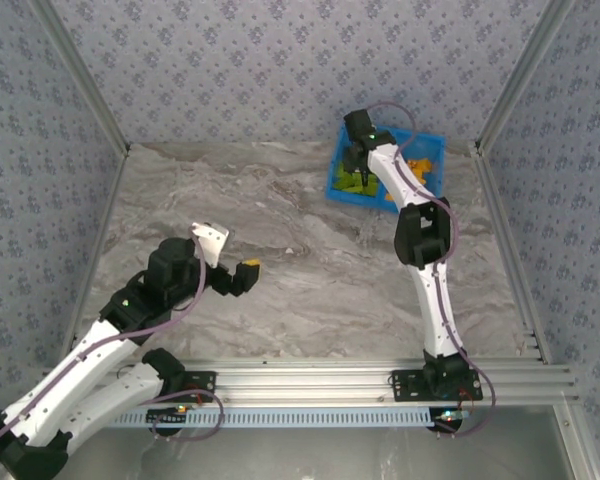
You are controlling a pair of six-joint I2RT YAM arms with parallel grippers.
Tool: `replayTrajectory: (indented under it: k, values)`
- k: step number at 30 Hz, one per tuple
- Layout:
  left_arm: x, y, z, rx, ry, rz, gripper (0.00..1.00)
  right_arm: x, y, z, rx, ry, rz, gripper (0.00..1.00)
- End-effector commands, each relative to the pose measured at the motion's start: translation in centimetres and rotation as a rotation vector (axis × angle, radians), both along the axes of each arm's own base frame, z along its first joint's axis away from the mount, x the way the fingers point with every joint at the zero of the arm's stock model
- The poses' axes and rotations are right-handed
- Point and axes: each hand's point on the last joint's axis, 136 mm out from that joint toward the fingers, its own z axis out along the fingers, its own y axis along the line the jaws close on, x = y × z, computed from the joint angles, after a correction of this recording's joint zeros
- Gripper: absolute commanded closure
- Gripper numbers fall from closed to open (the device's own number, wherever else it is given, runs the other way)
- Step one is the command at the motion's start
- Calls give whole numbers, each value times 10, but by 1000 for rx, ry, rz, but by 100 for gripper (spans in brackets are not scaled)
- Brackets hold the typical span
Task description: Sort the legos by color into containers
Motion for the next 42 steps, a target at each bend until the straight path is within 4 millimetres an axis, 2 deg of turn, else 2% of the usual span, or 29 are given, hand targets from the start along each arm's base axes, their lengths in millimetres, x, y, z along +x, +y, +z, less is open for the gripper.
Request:
replayTrajectory:
  k: [1, 4, 7, 9, 13, 14, 15, 16, 17, 21, 24, 25, 27, 29, 30, 31, 32, 33, 34, 35, 37, 38, 39, 40, 41, 42]
  values:
    - [15, 19, -2, 19, -55, 136, 1, -11, 7, 61, 28, -68, 43, 48]
    - [32, 38, -5, 67, -140, 267, 1, -27, 7, 85, 30, -102, 47, 49]
    - [50, 71, -10, 160, -264, 463, 1, -58, 5, 106, 30, -155, 44, 49]
    - [58, 94, -19, 255, -320, 566, 1, -87, -3, 123, 24, -226, 30, 48]
    - [65, 139, -42, 367, -296, 713, 1, -152, -35, 131, 20, -366, -20, 41]
    - [66, 148, -49, 375, -291, 738, 1, -170, -45, 128, 7, -397, -31, 37]
    - [67, 157, -56, 369, -288, 769, 1, -187, -56, 117, -16, -414, -40, 32]
    - [67, 163, -61, 354, -284, 789, 1, -199, -64, 115, -31, -441, -50, 27]
    - [69, 168, -70, 337, -267, 800, 1, -213, -76, 100, -68, -438, -63, 23]
    - [84, 175, -97, 257, -214, 773, 1, -249, -120, 71, -220, -467, -143, 16]
    - [99, 173, -108, 231, -209, 745, 1, -258, -137, 59, -315, -560, -116, 13]
    - [103, 175, -112, 228, -206, 751, 1, -258, -142, 54, -318, -600, -117, 9]
    - [118, 173, -112, 222, -207, 736, 1, -258, -173, 30, -285, -616, -222, 0]
    - [134, 170, -113, 217, -218, 724, 1, -254, -200, 2, -247, -523, -322, 0]
    - [143, 169, -114, 223, -219, 716, 1, -248, -207, -7, -252, -512, -345, 0]
    - [151, 169, -115, 235, -219, 713, 1, -241, -208, -6, -279, -525, -339, 0]
    - [159, 170, -120, 240, -213, 707, 1, -233, -200, -5, -252, -552, -317, 0]
    - [166, 177, -129, 237, -179, 729, 1, -224, -195, -6, -269, -590, -265, 0]
    - [173, 184, -132, 221, -164, 754, 1, -219, -195, -17, -264, -558, -264, 0]
    - [175, 190, -138, 198, -104, 759, 1, -210, -189, -14, -291, -569, -212, 0]
    - [176, 194, -142, 133, -78, 733, 0, -209, -182, -19, -193, -560, -173, 0]
    - [175, 194, -144, 121, -80, 728, 0, -212, -179, -30, -133, -558, -107, 0]
    - [173, 192, -147, 112, -83, 712, 1, -209, -187, -31, -126, -622, -132, 0]
    - [173, 191, -150, 106, -97, 703, 1, -210, -185, -29, -134, -622, -127, 0]
    - [173, 190, -147, 95, -130, 701, 1, -211, -187, -37, -110, -532, -157, 0]
    - [172, 190, -150, 104, -94, 697, 1, -208, -185, -33, -155, -577, -133, 0]
